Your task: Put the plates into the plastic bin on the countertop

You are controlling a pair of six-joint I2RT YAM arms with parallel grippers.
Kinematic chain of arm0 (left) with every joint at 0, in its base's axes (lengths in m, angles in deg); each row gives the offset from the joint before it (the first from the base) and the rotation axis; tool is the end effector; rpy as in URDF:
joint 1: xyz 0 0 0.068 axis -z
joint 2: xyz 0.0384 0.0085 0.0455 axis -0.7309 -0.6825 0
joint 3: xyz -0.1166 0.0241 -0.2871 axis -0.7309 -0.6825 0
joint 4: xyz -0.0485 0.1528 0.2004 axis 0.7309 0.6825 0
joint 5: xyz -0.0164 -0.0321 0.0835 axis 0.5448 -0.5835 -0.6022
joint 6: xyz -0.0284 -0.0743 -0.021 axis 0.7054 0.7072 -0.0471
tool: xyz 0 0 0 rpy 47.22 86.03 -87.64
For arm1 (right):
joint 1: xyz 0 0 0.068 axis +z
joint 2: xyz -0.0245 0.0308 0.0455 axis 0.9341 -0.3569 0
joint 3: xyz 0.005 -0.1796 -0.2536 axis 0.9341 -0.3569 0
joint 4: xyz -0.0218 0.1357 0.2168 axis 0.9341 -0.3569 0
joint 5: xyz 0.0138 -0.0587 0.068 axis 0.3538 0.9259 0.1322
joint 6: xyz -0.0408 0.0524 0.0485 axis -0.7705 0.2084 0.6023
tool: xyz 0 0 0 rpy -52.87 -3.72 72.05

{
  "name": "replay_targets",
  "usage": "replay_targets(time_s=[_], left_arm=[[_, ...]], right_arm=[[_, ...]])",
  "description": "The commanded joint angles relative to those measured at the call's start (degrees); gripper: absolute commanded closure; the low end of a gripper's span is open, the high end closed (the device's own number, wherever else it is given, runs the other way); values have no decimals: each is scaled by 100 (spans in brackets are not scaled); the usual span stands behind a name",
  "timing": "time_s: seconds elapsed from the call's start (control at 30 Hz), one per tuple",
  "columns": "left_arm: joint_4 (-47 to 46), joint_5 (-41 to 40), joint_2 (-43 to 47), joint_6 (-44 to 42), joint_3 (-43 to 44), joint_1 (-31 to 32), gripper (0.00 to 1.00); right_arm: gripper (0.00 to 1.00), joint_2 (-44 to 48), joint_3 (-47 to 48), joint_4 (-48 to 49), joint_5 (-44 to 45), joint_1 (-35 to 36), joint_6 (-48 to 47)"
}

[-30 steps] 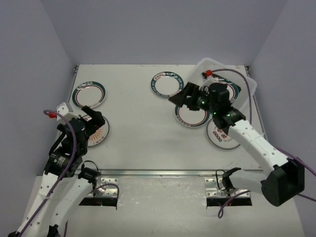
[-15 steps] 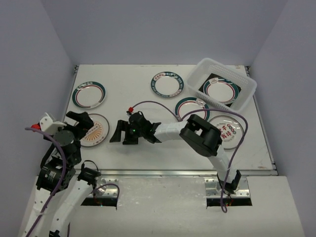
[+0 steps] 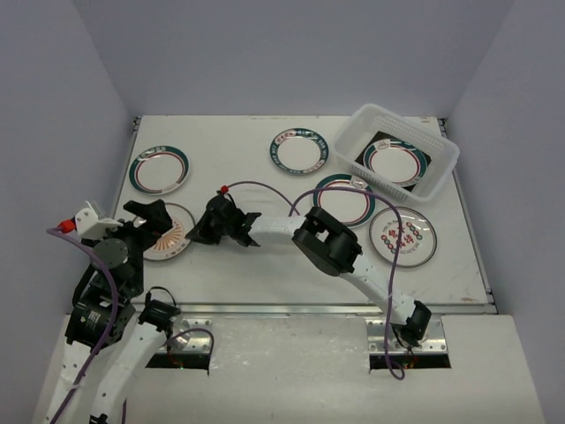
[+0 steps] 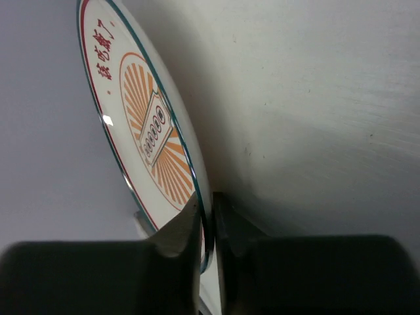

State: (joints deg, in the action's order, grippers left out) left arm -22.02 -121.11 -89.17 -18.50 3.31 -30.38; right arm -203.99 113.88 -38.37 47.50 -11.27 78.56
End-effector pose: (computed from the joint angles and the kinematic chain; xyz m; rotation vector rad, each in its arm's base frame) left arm 0.0610 0.0242 0.3403 -0.6430 1.6036 -0.0891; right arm 0.3227 0.5248 0.0837 0.4984 2.4802 1.3902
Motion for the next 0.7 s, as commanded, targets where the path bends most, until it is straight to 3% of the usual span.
replay_targets(time_s=[0.0, 0.13, 0.33, 0.4, 0.53, 0.67], left_arm=[[-410, 255, 147, -209, -69, 59, 0], [-437, 329, 127, -259, -66, 65, 0], [-436, 373, 152, -277, -57, 65, 0], [-428, 382, 198, -282, -62, 65, 0], [-452, 415, 274, -292, -75, 74, 0], [-467, 467, 261, -306, -84, 74, 0]], right_arm=[[100, -273, -292, -933, 479, -19, -45], [100, 435, -787, -463, 344, -59, -262], [100, 1997, -1996, 513, -761, -522, -792], [100, 3104, -2726, 664, -979, -904, -935], [100, 4760, -3539, 68, -832, -1694, -1475], [100, 5936, -3989, -1007, -528, -3099, -1904]])
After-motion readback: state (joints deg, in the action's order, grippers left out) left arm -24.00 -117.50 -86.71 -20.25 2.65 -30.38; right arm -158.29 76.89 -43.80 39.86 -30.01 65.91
